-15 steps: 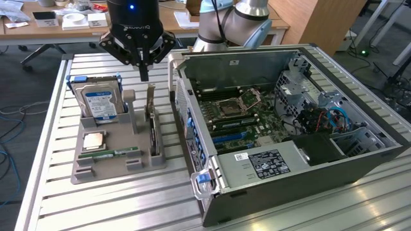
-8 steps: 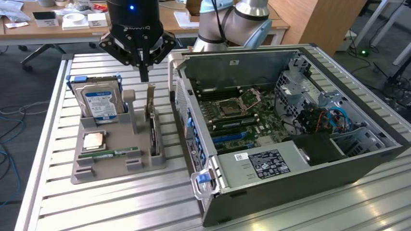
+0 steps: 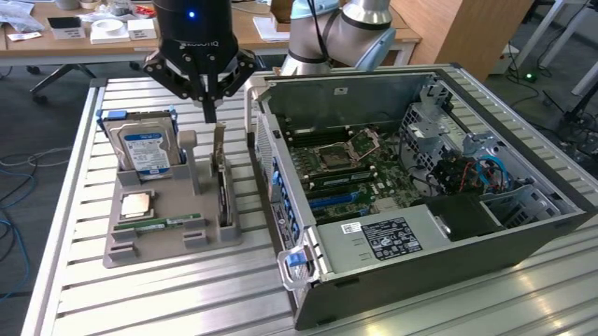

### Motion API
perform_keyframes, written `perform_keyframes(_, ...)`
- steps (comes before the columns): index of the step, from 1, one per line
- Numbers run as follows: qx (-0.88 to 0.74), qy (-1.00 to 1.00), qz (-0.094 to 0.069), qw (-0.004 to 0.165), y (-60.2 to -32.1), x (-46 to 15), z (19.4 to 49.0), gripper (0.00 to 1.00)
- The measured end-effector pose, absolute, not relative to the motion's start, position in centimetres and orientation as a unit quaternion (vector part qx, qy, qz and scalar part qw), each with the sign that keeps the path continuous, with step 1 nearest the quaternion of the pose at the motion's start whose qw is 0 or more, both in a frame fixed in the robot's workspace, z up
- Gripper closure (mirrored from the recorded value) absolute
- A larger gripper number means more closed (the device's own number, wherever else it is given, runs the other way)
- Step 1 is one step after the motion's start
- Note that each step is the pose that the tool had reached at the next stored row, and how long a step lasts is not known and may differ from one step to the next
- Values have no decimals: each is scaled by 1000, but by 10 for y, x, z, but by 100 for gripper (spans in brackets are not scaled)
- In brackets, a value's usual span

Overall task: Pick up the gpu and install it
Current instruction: 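Reach for the gpu, then pick up the gpu and move the gpu toward the slot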

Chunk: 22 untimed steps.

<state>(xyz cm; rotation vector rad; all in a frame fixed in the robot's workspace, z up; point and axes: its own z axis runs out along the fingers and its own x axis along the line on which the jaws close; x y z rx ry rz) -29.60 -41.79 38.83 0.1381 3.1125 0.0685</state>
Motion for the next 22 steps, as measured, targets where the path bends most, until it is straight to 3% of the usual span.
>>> perform_keyframes(22, 44, 999, 22, 13, -426, -302, 388, 89)
